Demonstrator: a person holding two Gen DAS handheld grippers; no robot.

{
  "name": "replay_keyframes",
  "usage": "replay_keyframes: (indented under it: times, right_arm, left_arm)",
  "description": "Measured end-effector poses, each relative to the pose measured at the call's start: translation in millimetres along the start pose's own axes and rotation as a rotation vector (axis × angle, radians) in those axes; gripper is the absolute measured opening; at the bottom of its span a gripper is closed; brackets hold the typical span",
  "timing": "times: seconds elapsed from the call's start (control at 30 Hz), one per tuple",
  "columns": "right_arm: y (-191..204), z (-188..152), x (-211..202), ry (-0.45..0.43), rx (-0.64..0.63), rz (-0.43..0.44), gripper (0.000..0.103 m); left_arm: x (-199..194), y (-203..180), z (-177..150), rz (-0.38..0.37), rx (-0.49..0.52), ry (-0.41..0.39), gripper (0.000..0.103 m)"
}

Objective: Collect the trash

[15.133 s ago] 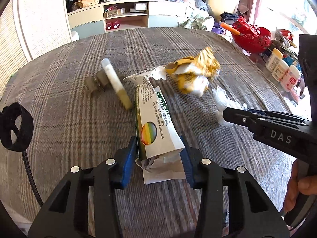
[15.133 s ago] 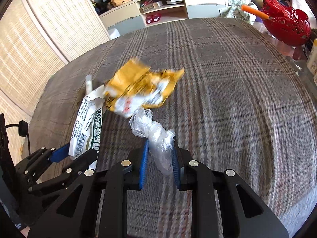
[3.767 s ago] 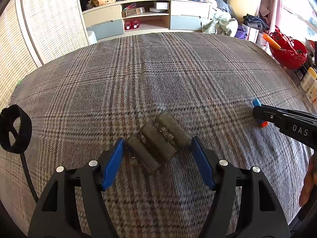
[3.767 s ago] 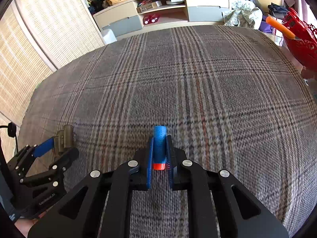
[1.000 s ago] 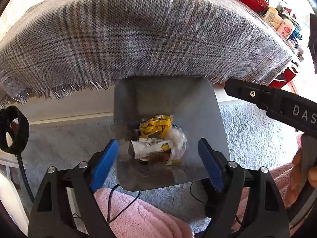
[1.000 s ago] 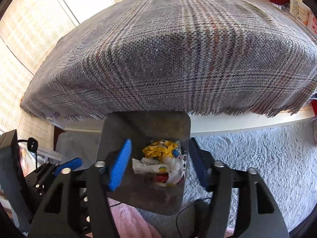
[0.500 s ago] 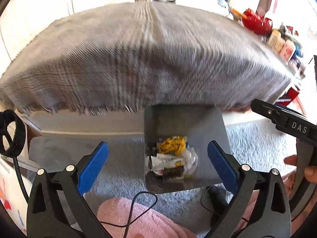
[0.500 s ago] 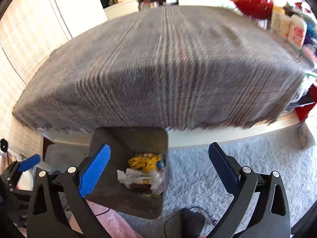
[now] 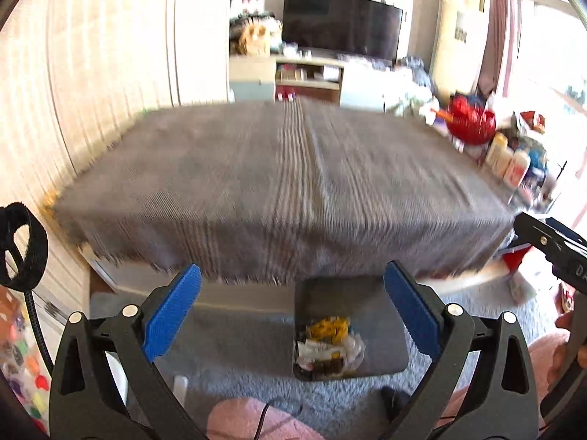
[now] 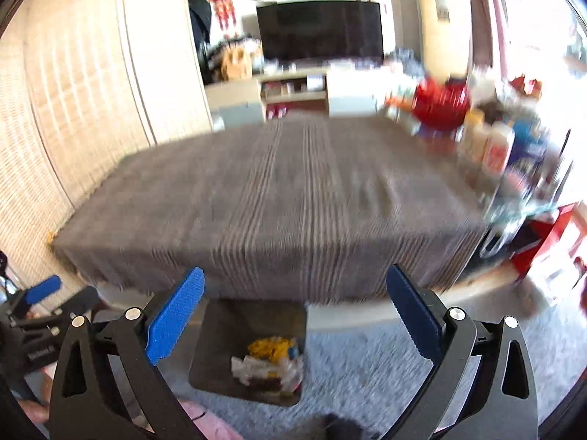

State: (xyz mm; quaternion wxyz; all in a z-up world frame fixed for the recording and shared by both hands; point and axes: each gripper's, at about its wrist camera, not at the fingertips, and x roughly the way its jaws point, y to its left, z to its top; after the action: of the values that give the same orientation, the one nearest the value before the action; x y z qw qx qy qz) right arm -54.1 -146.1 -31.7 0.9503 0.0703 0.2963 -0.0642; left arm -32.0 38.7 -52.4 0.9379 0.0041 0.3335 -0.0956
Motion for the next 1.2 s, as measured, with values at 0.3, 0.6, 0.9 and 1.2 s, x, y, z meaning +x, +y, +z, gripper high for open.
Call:
replay_keyframes:
  times: [0.3, 0.6, 0.9, 1.2]
  right_arm:
    - [6, 29, -77, -0.221, -0.030, -0.046, 0.100]
    - [11, 37, -116, -0.304, -0.018, -0.014, 0.100]
    - [10, 42, -140, -0.342, -0.006, -0.020, 0.100]
    - [11, 43, -146, -0.347, -0.005, -0.013, 0.100]
  left_arm:
    - [-79, -3, 28, -0.011, -0.007, -0.178, 0.095]
    - [-127, -11, 40, -0.020, 0.006, -0.291, 0.095]
    - [-150, -21, 42, -0.039, 0.017, -0.317, 0.095]
    - [-164, -24, 44, -0.023, 0.023, -0.354, 0.095]
